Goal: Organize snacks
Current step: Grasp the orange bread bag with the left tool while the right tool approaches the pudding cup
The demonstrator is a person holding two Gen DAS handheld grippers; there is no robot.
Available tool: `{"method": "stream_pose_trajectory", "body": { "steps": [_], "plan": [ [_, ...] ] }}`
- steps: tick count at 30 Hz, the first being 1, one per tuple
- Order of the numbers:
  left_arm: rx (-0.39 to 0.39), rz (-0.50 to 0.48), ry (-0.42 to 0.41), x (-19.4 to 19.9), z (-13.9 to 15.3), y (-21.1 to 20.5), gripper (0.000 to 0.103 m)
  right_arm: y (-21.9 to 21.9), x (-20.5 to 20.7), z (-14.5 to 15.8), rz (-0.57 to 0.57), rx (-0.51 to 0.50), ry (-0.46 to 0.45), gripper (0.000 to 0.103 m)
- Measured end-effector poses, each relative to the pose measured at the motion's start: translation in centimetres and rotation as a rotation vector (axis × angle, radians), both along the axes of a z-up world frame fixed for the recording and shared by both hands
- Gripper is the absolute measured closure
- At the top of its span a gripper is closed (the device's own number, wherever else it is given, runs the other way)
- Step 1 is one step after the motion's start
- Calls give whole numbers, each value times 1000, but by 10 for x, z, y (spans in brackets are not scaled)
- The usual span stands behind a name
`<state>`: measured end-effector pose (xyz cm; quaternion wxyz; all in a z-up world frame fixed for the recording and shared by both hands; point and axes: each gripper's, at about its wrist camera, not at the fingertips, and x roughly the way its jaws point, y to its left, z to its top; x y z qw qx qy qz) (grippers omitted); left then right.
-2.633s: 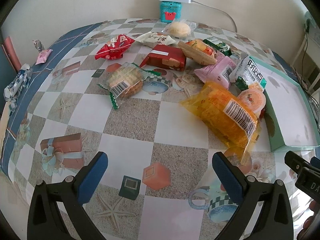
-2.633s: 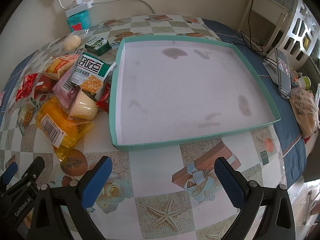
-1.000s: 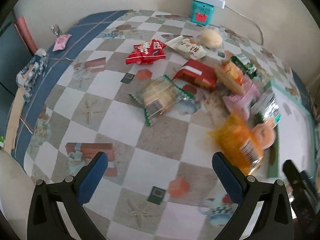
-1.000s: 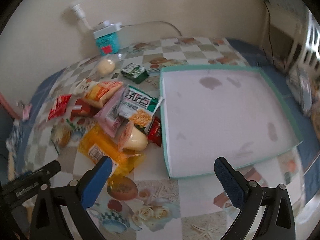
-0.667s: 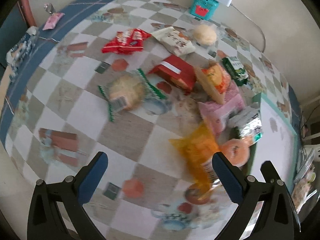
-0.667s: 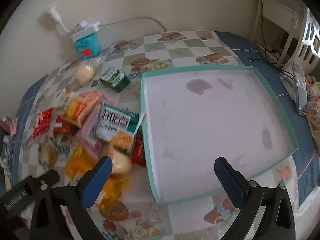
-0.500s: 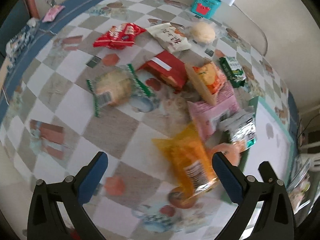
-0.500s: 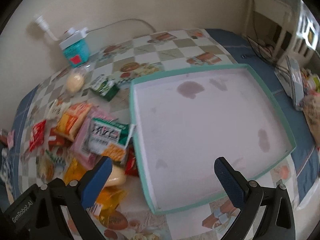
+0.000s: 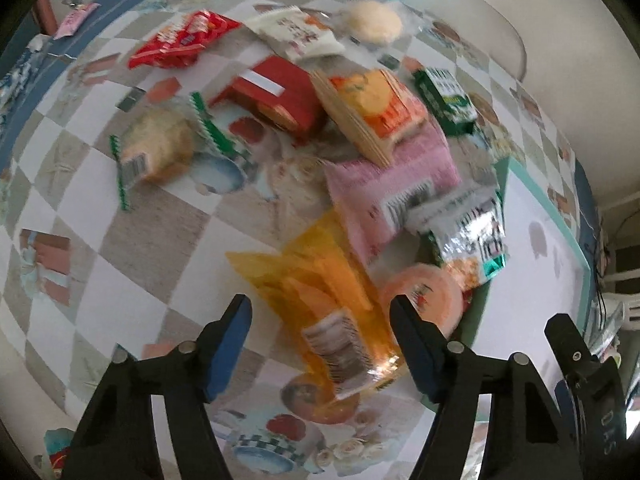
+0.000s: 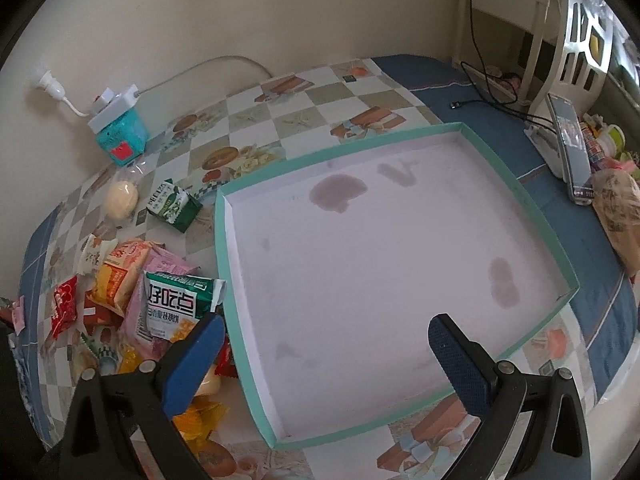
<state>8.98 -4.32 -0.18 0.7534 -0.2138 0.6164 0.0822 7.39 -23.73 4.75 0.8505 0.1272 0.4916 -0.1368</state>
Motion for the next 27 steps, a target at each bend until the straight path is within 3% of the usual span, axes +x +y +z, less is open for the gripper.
{"method": "stream_pose_trajectory", "body": {
  "steps": [1, 2, 8, 19, 21, 24, 27],
  "plan": [
    [2, -7, 1, 1, -1, -2, 32, 0, 0, 0, 1, 0, 0, 0],
    [12, -13, 0, 1, -1, -5, 41, -1, -1, 1, 0, -1, -1, 0],
    [34, -5, -15, -2, 1, 1, 56, 0, -6, 4, 17, -2, -9, 0],
    [81, 115, -25, -5, 7, 51, 57, 22, -4, -5, 138, 131, -7, 0],
    [80, 133, -24, -3, 5, 55, 57, 27, -3, -6, 178, 197, -16, 3],
    [79, 141, -20, -5, 7, 64, 57, 36, -1, -8, 223, 245, -25, 17],
    [74, 131, -16, -10, 11, 69, 57, 45, 0, -10, 264, 273, -24, 20]
  ]
}}
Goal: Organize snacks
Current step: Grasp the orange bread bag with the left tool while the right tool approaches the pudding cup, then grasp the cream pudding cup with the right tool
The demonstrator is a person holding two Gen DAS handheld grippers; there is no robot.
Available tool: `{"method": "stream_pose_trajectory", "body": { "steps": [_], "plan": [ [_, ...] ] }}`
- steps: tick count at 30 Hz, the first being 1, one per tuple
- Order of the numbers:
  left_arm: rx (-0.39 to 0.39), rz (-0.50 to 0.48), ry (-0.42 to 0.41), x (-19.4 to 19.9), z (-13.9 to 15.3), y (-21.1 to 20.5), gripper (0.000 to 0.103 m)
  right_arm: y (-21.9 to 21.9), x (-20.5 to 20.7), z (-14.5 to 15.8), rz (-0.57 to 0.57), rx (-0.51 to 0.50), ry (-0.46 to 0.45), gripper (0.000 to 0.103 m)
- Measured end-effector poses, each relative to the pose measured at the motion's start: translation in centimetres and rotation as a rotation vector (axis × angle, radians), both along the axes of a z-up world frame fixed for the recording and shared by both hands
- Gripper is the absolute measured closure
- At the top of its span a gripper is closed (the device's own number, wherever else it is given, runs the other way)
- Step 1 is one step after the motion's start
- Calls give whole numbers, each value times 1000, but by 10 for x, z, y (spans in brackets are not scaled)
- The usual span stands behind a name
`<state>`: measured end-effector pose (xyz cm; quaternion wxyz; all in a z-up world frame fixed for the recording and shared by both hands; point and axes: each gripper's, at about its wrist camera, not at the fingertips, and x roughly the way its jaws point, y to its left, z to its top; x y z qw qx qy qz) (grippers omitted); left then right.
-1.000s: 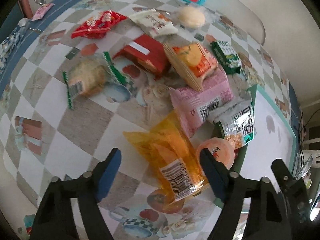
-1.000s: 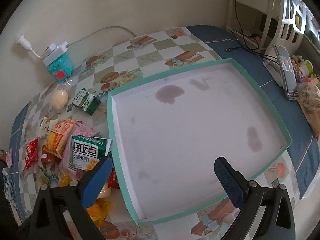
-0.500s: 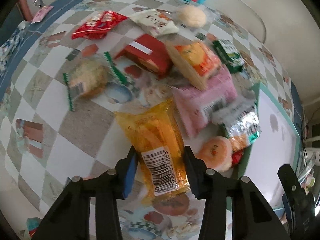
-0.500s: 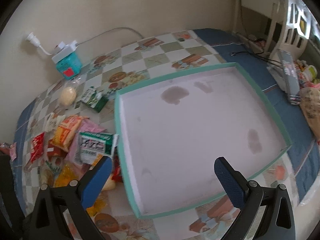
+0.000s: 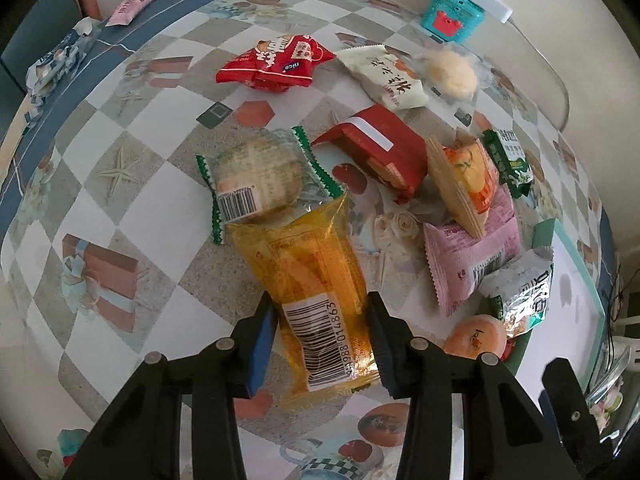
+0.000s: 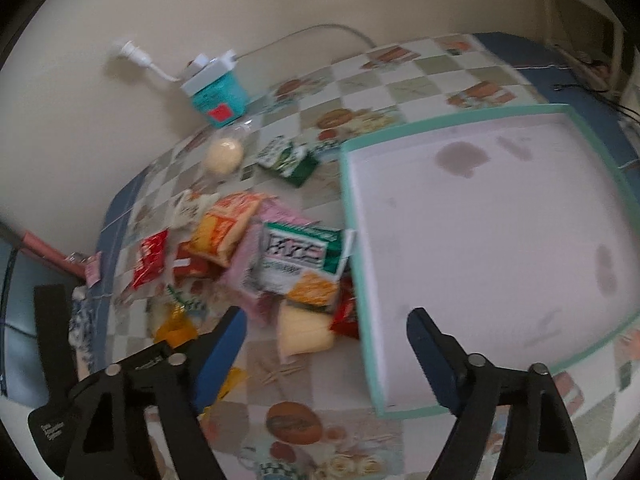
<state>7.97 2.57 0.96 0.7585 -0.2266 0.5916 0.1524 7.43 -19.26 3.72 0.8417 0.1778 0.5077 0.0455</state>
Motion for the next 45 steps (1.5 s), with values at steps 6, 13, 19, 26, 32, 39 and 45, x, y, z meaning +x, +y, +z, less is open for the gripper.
{"method": "stream_pose_trajectory", "body": {
  "steps": [6, 13, 19, 26, 32, 39, 45],
  "plan": [
    [-30, -5, 1, 3, -2, 4, 57, 19, 3, -4, 95, 21, 8, 21],
    [-40, 15, 1, 1, -6, 19, 57, 26, 7, -15, 109, 39, 36, 21],
    [-55, 16, 1, 0, -7, 25, 57, 28, 10, -23, 89, 38, 66, 27],
    [-71, 24, -4, -1, -7, 25, 57, 30, 14, -32, 88, 22, 90, 39],
    [-78, 27, -3, 0, -7, 24, 57, 38, 15, -33, 125, 50, 82, 39],
    [-75, 26, -2, 0, -7, 25, 57, 49, 18, -40, 137, 6, 91, 50],
    [-67, 27, 0, 1, -7, 23, 57, 50, 20, -46, 136, -29, 95, 63]
  ]
}}
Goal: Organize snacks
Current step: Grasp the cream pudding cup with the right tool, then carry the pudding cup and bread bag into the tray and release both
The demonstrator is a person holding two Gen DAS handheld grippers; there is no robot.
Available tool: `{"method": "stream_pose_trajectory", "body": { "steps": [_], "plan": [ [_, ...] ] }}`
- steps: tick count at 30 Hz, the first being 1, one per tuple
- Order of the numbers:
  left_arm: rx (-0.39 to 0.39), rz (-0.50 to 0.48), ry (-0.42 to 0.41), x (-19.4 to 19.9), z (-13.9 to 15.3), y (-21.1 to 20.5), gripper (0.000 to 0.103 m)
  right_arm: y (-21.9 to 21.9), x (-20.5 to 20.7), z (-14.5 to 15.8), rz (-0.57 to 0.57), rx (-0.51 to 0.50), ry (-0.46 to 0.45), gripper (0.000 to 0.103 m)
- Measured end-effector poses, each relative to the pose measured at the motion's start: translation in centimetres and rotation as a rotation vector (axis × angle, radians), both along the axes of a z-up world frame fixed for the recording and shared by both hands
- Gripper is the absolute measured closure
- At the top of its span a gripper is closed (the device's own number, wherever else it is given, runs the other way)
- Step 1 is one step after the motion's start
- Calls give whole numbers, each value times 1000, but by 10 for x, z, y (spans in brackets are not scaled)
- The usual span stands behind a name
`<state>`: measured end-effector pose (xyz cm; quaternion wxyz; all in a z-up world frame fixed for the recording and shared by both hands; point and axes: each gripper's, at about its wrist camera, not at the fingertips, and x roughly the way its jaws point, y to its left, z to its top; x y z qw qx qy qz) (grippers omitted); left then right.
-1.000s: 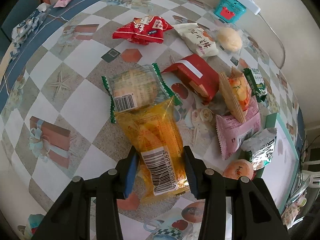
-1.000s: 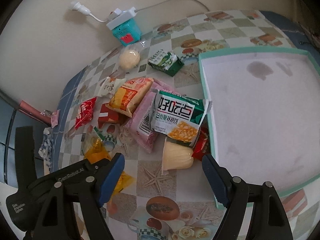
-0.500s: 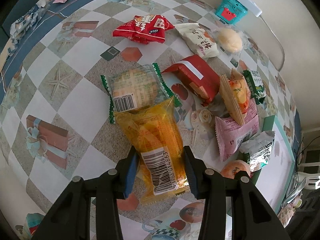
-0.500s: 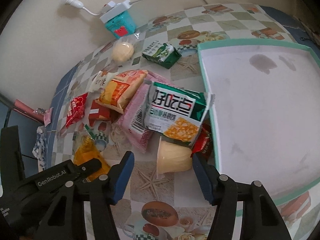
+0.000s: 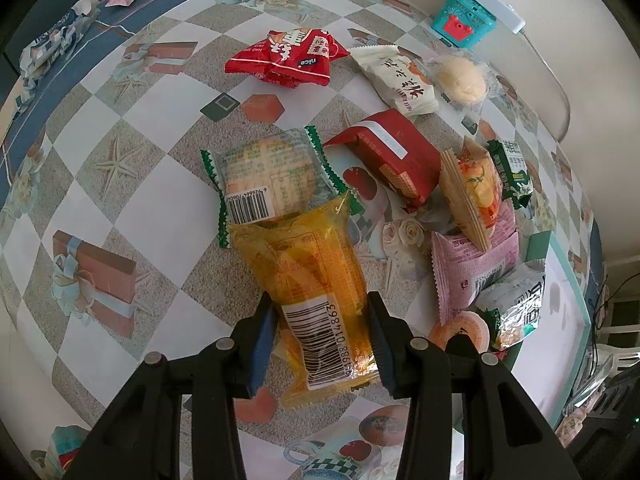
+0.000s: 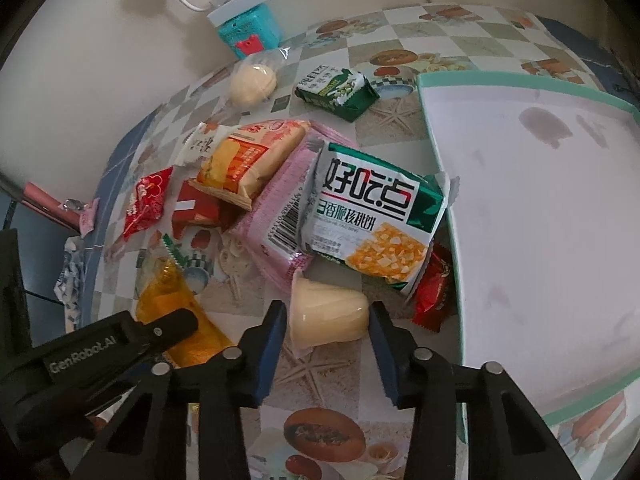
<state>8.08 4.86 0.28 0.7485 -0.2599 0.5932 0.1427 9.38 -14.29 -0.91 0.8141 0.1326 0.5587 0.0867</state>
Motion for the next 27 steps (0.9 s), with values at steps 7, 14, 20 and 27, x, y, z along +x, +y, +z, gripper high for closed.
{"method": "stream_pose_trajectory", "body": {
  "steps": [7, 14, 20, 27],
  "plan": [
    [31, 3, -12, -1, 1, -4, 57, 0, -1, 3, 4, -5, -15, 64],
    [62, 10, -45, -3, 11, -8, 58, -3, -4, 14, 2, 20, -33, 64],
    [92, 12, -73, -4, 22, -12, 58, -6, -8, 29, 8, 44, -67, 64],
    [135, 3, -144, -7, 46, -19, 58, -16, -14, 63, -7, 58, -157, 64]
  ]
}}
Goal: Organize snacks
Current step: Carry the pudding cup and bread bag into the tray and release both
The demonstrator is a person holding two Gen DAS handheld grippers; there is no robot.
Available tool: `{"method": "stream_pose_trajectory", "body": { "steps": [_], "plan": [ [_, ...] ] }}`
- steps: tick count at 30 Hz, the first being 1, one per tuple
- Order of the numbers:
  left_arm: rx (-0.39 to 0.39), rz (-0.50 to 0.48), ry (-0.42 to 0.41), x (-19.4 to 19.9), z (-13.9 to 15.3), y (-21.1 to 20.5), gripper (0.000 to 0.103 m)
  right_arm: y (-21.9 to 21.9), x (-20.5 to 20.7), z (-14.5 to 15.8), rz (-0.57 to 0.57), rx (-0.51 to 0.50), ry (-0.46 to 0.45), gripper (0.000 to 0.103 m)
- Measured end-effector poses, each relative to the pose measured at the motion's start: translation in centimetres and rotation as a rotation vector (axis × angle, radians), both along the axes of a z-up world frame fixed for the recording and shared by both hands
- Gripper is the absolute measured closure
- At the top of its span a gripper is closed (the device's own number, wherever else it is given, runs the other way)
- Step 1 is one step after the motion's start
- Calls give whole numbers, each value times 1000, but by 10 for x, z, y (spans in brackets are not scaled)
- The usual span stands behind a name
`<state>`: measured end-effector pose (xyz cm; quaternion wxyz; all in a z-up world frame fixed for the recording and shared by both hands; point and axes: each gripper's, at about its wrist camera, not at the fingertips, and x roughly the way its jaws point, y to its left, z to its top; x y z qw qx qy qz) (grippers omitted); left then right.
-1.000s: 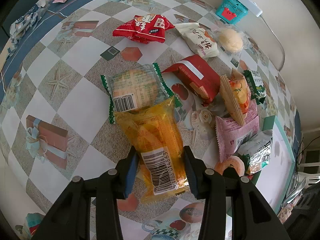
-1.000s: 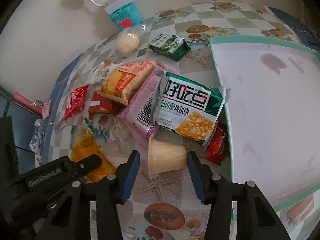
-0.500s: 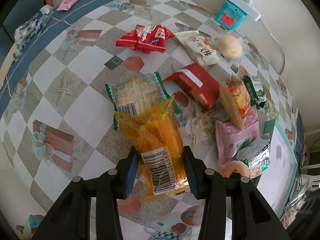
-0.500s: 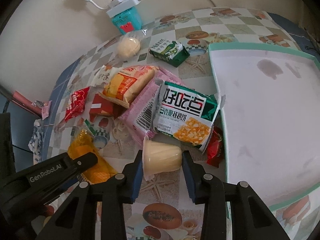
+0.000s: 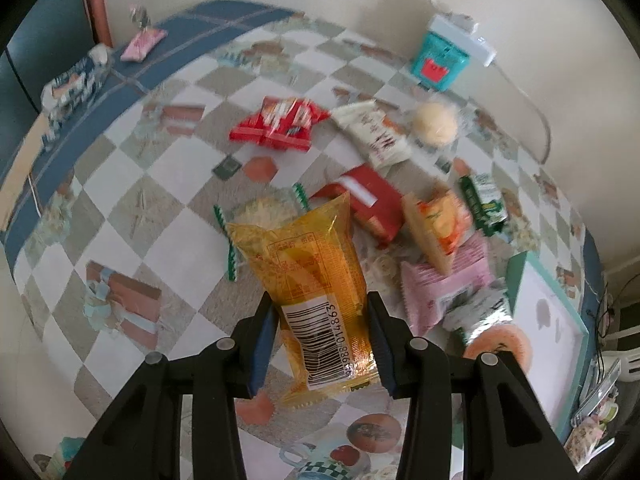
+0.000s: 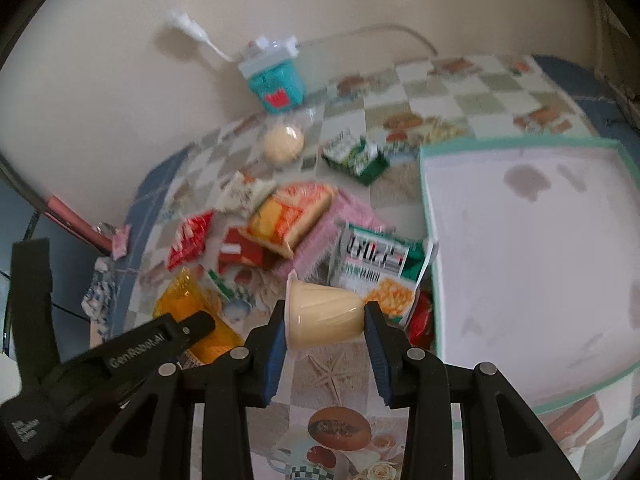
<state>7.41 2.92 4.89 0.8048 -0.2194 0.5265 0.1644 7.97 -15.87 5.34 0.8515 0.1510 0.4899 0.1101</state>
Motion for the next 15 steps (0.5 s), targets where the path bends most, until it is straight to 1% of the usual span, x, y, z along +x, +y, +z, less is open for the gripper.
{"method": "stream_pose_trajectory", "body": {
  "steps": [3, 6, 10, 15],
  "plan": [
    [27, -27, -32, 2, 12, -10, 58, -8, -1, 16, -29, -31, -50, 64],
    [38, -53, -49, 7, 19, -20, 58, -21, -1, 23, -63, -37, -74, 64],
    [87, -118, -84, 14, 34, -45, 58, -44, 3, 27, -126, -41, -88, 64],
    [137, -224, -140, 29, 51, -87, 57, -79, 7, 27, -220, -83, -90, 64]
  ]
}}
